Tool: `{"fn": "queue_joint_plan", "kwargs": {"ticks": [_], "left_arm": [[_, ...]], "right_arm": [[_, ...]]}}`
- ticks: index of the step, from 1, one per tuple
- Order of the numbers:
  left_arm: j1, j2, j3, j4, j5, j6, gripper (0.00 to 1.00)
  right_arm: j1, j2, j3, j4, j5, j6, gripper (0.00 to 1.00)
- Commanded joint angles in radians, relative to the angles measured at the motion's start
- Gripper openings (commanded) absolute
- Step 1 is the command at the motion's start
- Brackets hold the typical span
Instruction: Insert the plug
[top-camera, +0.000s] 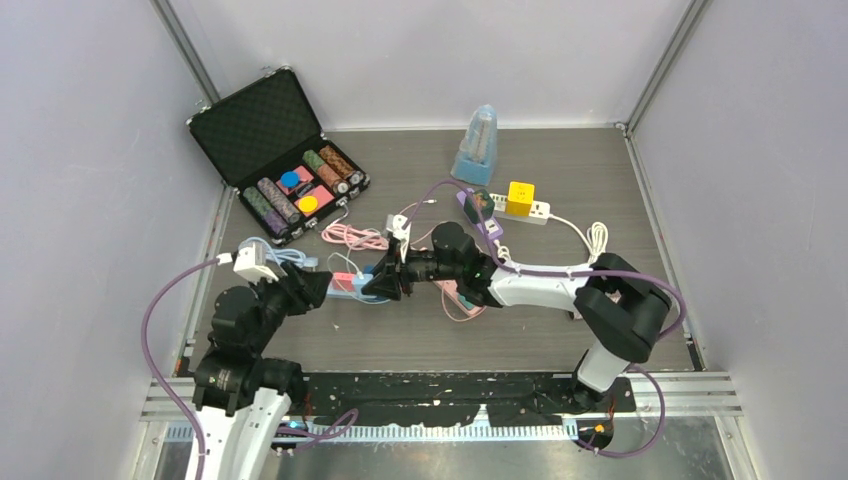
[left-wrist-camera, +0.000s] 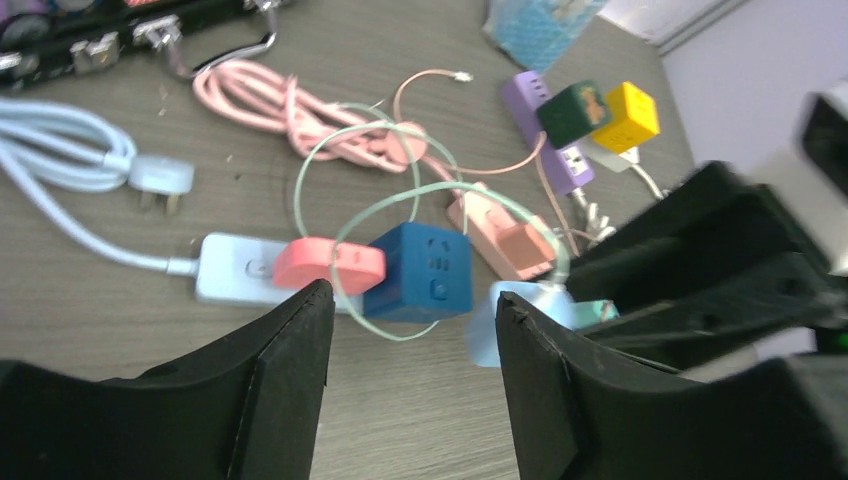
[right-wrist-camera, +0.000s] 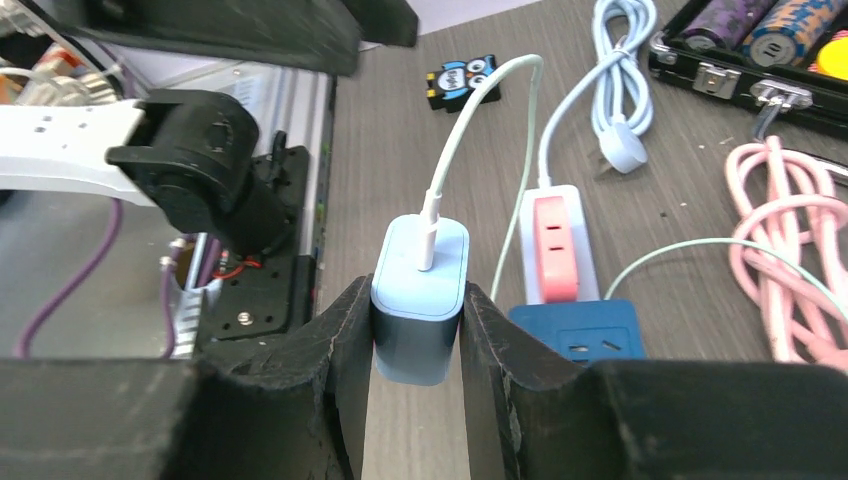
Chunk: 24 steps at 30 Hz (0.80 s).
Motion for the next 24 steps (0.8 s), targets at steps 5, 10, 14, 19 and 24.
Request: {"fn": "queue_joint_plan", "kwargs": {"ticks": [5,10,14,19,24], "left_arm": [[0.000,0.080,-0.027,0.252,0.206,-0.077,0.55],[-0.001,0.139,-0.046,0.288,0.195,-0.083,0.50],[0.000,0.168,-0.047,0.286,0.184,-0.066,0.49],[-0.001,0.203,-0.051,0.309,0.193,-0.068,0.47],[0.000,0.226,-0.053,0.327,0.206,-0.070,0.47]], "right_arm": [[-0.036,0.074,0.016,0.250,0.082,-0.114,0.06],[-0.063,0.115,-0.022,0.371,0.098,-0.120,0.06],[-0.089,0.138,-0.026,0.393,0.067,-0.117,0.06],[-0.108,0.146,-0.045,0.420,0.011,-0.118,0.06],[-0.112,0.189,-0.044,0.468,-0.027,-0.081,0.06]]}}
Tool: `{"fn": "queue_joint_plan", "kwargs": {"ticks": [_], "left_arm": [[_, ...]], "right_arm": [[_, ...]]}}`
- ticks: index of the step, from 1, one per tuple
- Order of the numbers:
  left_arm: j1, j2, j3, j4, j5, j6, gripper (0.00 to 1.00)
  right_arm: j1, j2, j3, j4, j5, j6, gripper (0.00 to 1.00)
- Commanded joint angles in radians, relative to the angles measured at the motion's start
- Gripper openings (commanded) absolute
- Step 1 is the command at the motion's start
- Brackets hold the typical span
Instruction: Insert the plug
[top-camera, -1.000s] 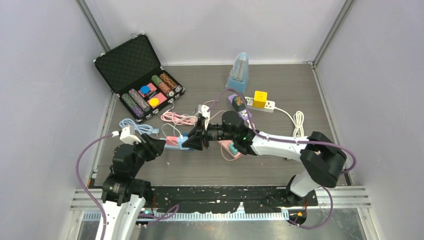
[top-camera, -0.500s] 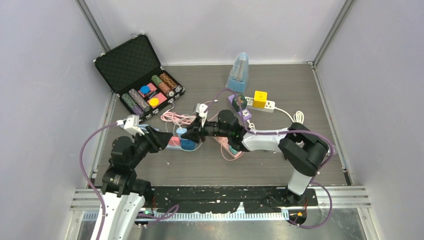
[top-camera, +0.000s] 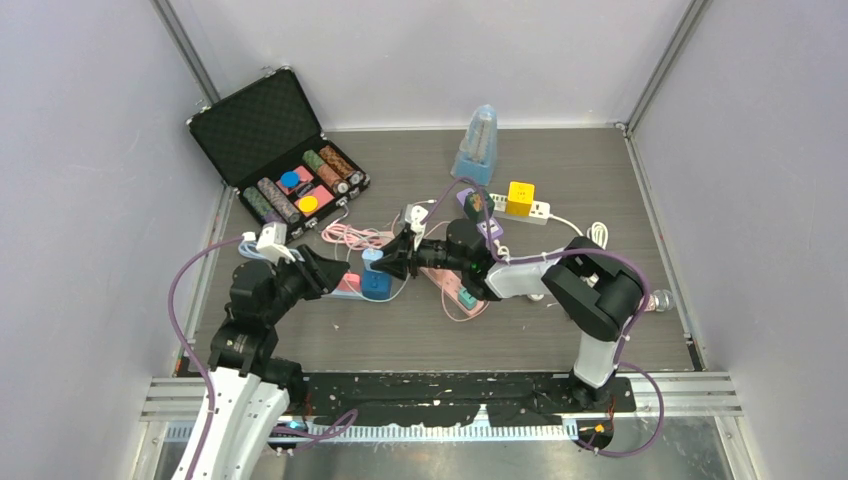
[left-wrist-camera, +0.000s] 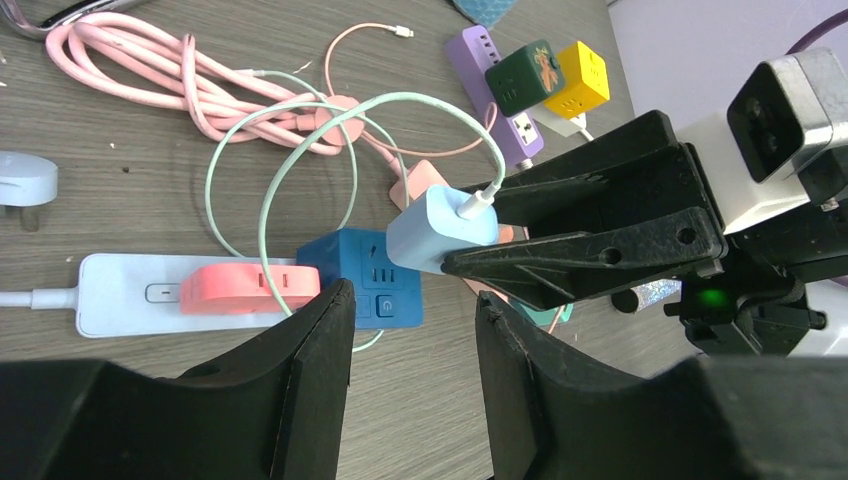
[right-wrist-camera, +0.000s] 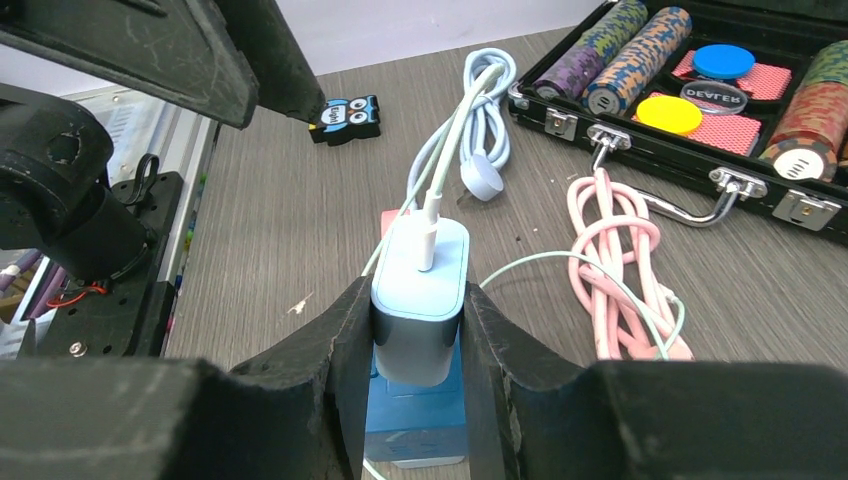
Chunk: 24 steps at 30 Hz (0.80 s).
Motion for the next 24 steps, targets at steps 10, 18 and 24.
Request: {"fn": "queue_joint_plan", "kwargs": {"ticks": [10,18,24], "left_arm": [[-0.001,0.019,-0.013,0.079,0.033,0.004,0.48],[0.000,0.021,-0.029,0.084,0.027,-0.001,0.48],[-0.001,0.020,-0.034,0.086,0.024,-0.001,0.48]], "right_arm": [[0.000,0.053,-0.012,0.159,-0.066,0.042,0.06],[-0.001,0.087,-0.020,0.164,-0.069,0.027,0.06],[0.001,0.116,-0.011,0.182,-0.063,0.025,0.06]]}}
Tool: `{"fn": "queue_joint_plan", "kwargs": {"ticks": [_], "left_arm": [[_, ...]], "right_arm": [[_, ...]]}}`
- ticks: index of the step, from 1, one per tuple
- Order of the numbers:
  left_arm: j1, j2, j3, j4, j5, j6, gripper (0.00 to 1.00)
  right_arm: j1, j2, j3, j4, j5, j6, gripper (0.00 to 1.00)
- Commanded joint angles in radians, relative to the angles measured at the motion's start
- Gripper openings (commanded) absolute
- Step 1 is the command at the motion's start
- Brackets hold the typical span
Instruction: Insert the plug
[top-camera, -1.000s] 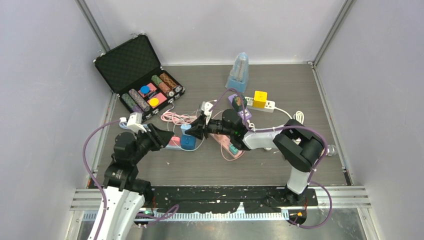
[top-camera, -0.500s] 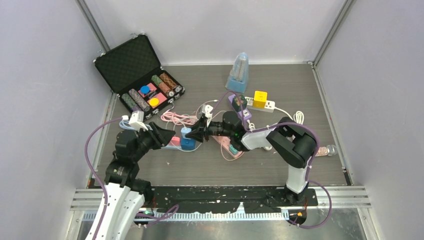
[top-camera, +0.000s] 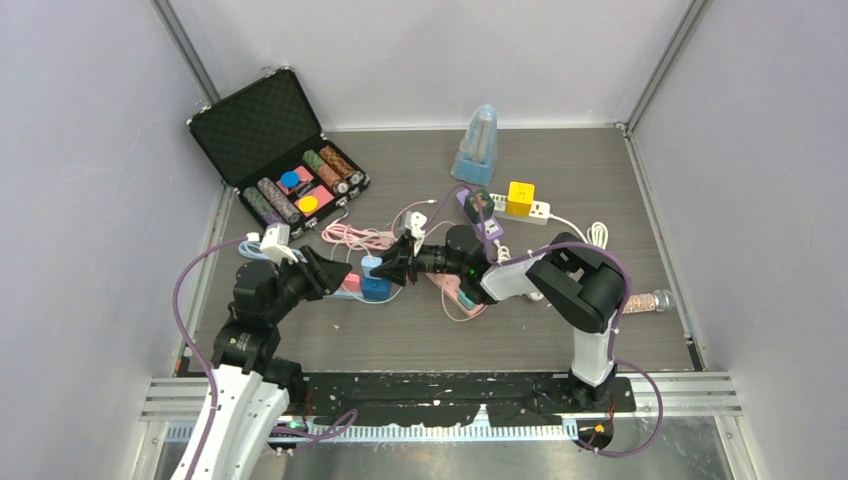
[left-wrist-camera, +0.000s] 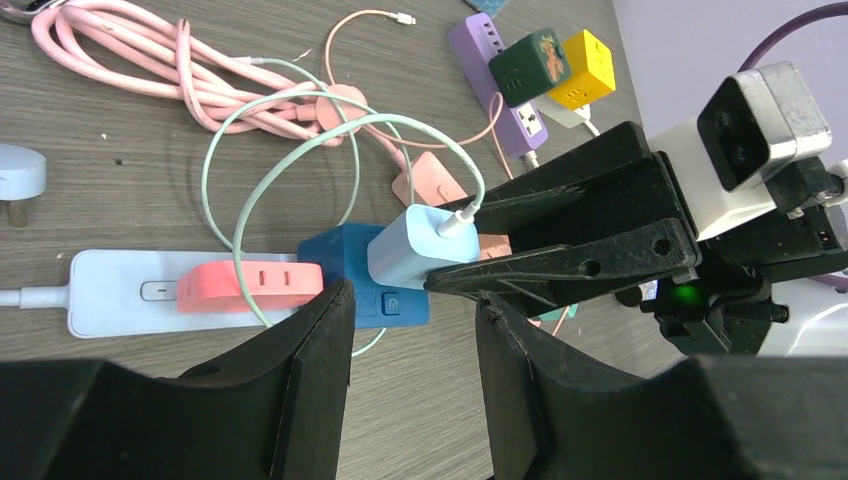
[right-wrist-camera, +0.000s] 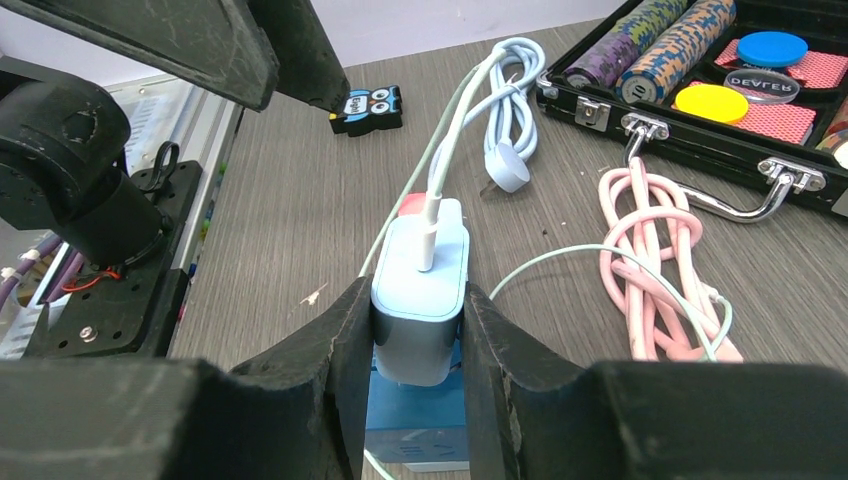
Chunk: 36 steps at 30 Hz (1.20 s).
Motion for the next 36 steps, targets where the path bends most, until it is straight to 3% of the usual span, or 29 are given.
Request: {"fn": "queue_joint_plan", "kwargs": {"ticks": [1,17,29,36], "left_arm": [[0.000,0.000,-0.004,0.052,0.008,0.000,0.48],[0.000,0.034,-0.038,0.140,0.084,-0.024,0.50],[0.000,0.048,-0.040,0.153,0.075,-0.023,0.51],[0.000,0.046,-0.036,0.145,0.065,-0.019,0.51]], "right_arm": [[0.001,0.029,0.007,0.047,-0.005,-0.019,0.06],[-0.001,0.013,-0.126,0.080,0.002,-0.157,0.06],[0.000,-0.052,-0.064,-0.314,0.096,-0.351,0.06],[0.006,-0.055,-0.030,-0.480,0.090,-0.311,0.06]]}}
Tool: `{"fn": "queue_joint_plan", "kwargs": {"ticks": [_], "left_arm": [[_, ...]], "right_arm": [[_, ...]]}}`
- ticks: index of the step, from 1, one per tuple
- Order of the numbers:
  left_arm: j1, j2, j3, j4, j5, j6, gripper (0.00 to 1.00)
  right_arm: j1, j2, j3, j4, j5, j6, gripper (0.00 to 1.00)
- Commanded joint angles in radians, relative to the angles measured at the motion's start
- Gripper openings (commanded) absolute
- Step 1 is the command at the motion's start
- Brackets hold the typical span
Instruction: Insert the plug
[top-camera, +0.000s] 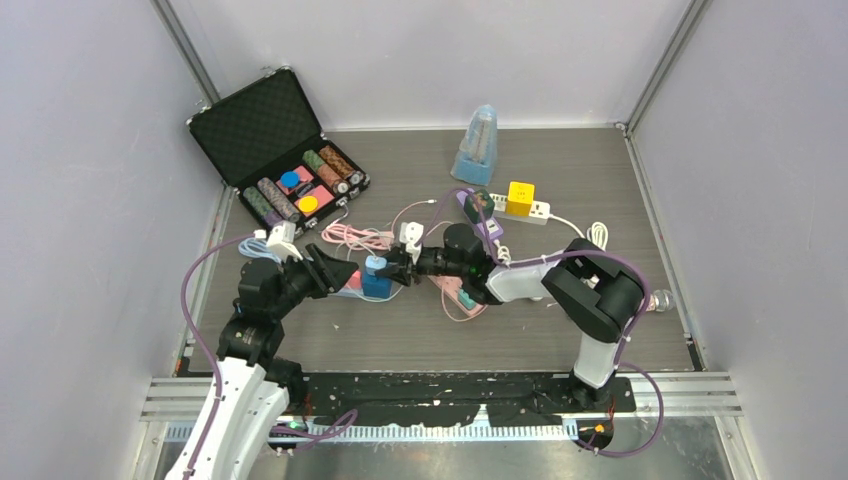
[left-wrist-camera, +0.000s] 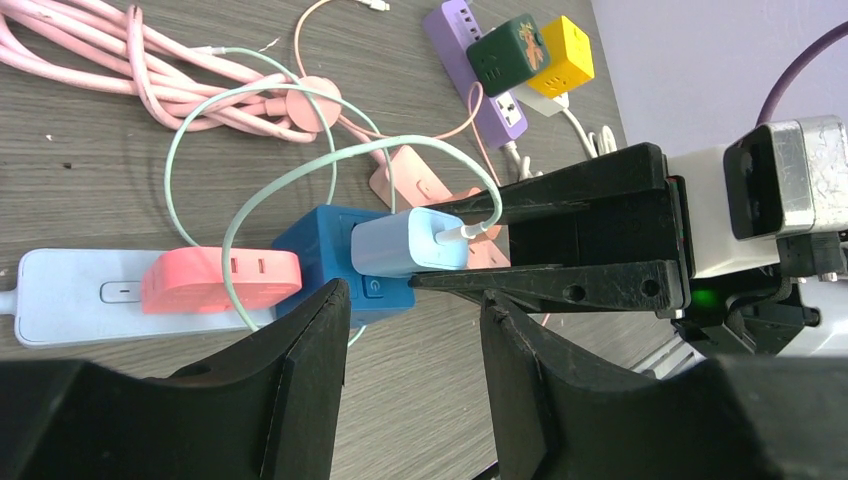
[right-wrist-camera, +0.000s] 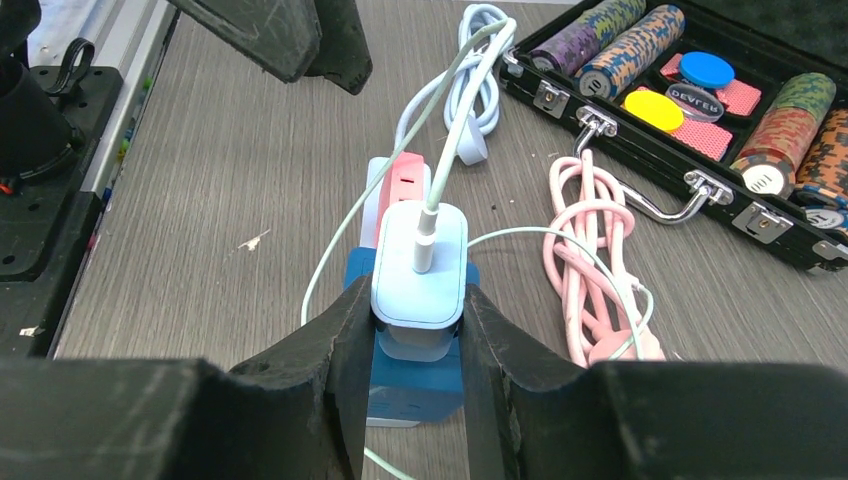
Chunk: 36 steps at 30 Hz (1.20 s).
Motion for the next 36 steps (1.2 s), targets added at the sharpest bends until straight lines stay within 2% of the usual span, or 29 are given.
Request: {"fn": "queue_joint_plan", "kwargs": {"ticks": [1,3,8,13,26,32,36], "left_arm": [[0.000,-0.004,0.003,0.049,0.003,0.007,0.51],[-0.001,-0.006,0.001,0.047,0.002,0.009,0.51],[0.000,-0.017,-0.007,0.040,-0.003,0.009,0.51],[0.000,-0.034,-0.023,0.035,-0.010,0.007,0.51],[0.000,-0.057,-0.023,0.015,-0.020,0.018,0.51],[-0.001,-0.069,-0.014,-0.003,-0.027,0.021,0.51],[-0.001,-0.096,-0.011,-0.026,-0.042,0.025,0.52]], "right_arm": [[0.004,0.022,-0.007,-0.308,0.023,0.012,0.06],[0.007,0.014,-0.006,-0.330,-0.006,0.041,0.06],[0.013,0.019,0.071,-0.515,-0.043,0.095,0.06],[0.019,0.033,0.086,-0.574,0.014,0.105,0.06],[0.072,0.082,0.001,-0.561,0.163,0.125,0.06],[0.103,0.047,-0.045,-0.540,0.319,0.053,0.06],[0.125,0.075,-0.093,-0.479,0.362,0.038,0.06]]}}
